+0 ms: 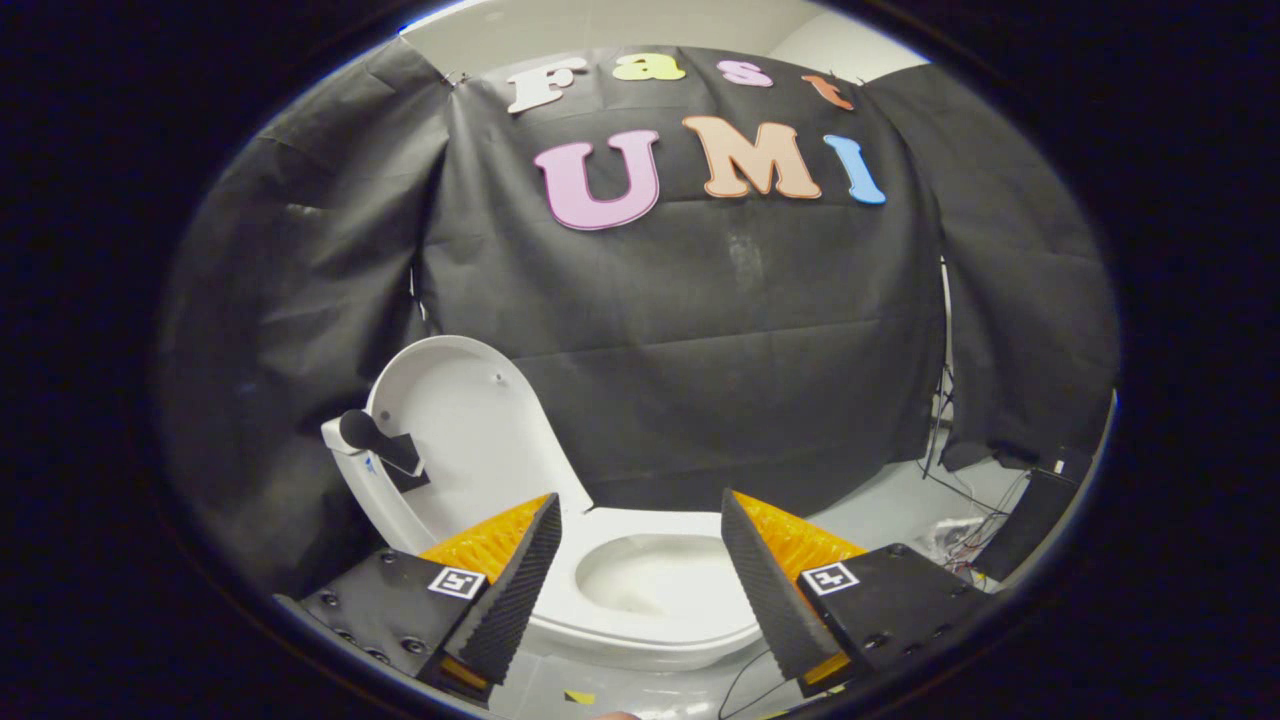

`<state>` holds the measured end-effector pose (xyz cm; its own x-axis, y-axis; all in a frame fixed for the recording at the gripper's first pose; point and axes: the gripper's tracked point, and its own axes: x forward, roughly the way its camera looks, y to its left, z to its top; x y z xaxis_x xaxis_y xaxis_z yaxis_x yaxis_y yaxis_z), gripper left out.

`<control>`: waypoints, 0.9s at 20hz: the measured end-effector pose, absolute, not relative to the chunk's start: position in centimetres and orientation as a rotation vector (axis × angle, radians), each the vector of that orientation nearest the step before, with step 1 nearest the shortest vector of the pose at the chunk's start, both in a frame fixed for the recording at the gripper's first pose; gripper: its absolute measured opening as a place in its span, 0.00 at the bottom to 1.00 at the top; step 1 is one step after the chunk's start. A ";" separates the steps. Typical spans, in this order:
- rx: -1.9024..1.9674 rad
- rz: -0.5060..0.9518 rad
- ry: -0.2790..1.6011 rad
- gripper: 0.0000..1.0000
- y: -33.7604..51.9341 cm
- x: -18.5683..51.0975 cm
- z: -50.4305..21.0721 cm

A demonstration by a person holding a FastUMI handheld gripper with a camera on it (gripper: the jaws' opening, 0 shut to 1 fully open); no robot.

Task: Open the toilet lid.

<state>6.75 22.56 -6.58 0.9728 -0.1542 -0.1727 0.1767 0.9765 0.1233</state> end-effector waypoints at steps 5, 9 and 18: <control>0.153 -0.172 0.142 0.99 22.4 6.4 -5.8; 0.141 -0.178 0.108 0.99 22.2 6.4 -4.6; 0.156 -0.196 0.095 0.99 21.5 6.2 -4.6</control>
